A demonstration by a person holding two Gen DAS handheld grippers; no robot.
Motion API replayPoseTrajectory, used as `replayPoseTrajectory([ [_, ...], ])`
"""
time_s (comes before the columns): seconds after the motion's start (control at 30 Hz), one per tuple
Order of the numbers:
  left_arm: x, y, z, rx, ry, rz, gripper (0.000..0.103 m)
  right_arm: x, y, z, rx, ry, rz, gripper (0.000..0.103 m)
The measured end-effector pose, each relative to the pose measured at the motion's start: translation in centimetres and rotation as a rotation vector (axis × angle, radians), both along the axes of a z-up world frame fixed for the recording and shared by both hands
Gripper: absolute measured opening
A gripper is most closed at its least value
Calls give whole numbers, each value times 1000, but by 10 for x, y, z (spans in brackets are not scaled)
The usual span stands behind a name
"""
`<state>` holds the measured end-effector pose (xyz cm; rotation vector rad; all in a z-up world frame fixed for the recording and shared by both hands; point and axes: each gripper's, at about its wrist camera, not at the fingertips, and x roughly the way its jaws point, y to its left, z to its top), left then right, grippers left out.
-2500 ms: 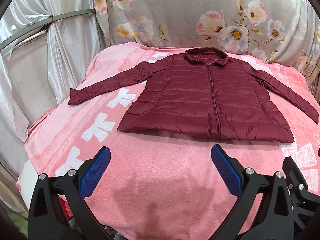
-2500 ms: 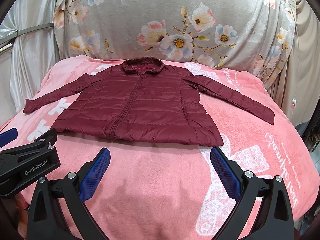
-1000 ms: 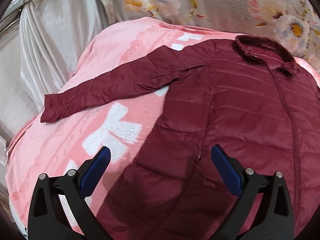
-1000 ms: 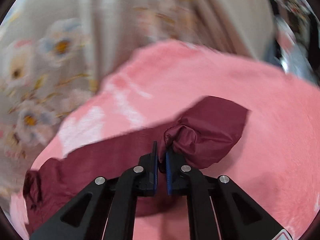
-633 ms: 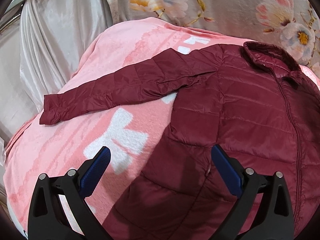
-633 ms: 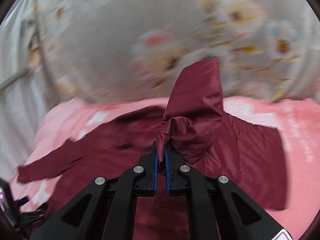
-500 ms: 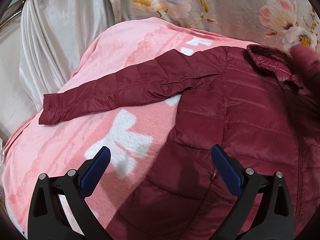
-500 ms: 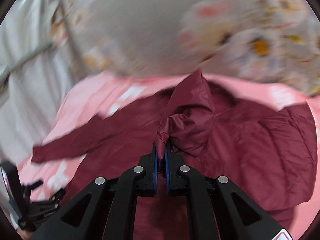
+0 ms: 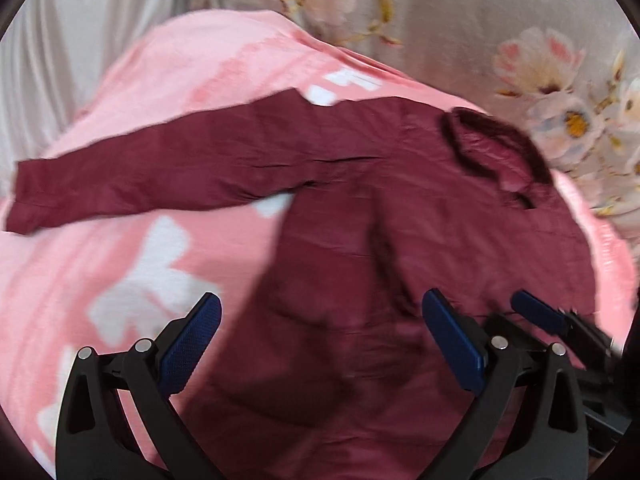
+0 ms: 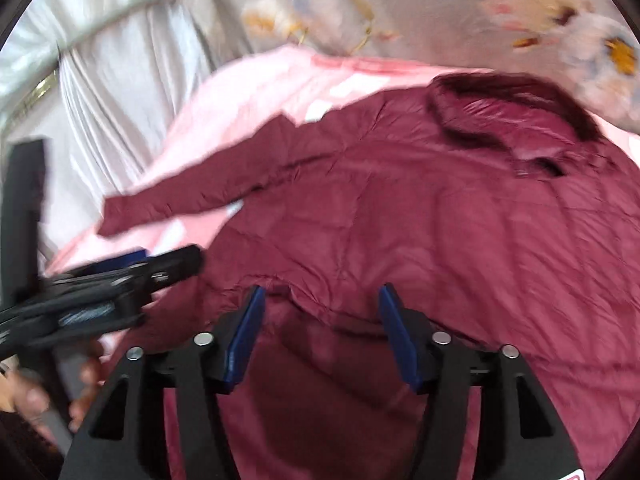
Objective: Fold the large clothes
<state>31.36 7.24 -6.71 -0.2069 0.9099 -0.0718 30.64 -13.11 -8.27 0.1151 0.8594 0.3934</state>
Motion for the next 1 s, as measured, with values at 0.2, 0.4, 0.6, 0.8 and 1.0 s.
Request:
replayPoseTrajectory([
  [0.2, 21, -32, -12, -118, 73, -64, 98, -40, -115, 20, 53, -28, -305, 60],
  [0.4, 40, -49, -36, -234, 178, -101, 56, -68, -251, -12, 248, 55, -663, 61],
  [0.6, 39, -56, -32, -157, 139, -89, 16, -46, -300, -38, 382, 81, -755, 37],
  [0.8, 31, -59, -23, -94, 84, -89, 10, -53, -302, -16, 378, -47, -745, 2],
  [1.0, 25, -63, -47, -26, 79, -98, 9, -47, -285, -37, 136, 52, -749, 2],
])
